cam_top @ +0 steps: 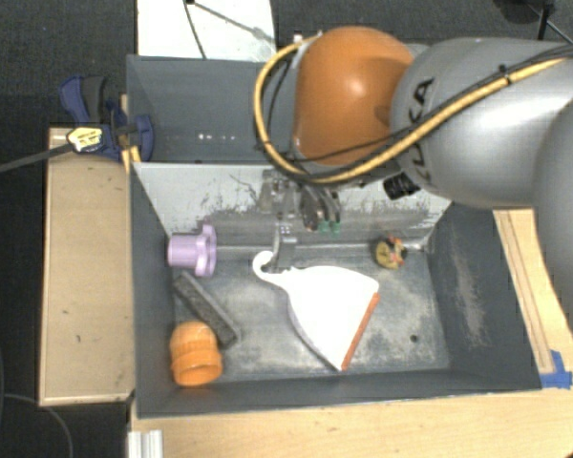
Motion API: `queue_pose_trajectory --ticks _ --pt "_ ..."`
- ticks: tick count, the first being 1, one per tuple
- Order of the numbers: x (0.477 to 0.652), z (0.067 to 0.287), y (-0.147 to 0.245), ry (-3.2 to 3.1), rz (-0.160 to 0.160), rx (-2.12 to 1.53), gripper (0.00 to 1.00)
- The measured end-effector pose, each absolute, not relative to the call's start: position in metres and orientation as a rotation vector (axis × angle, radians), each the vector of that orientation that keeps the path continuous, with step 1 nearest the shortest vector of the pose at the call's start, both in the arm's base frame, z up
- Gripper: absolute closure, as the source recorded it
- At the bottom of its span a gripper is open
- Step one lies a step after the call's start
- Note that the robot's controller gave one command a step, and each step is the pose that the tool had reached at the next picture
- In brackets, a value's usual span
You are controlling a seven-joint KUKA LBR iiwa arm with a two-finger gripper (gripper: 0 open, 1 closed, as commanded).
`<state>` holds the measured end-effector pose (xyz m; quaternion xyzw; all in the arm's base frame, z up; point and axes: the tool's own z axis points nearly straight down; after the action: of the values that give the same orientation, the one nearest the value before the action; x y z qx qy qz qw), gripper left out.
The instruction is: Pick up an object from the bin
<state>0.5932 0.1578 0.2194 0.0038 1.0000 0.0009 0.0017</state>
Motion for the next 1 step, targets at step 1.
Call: queue_pose_trajectory --ticks 1 --pt "0.5932 0.2194 0.1578 3.138 0.003 0.013 0.0"
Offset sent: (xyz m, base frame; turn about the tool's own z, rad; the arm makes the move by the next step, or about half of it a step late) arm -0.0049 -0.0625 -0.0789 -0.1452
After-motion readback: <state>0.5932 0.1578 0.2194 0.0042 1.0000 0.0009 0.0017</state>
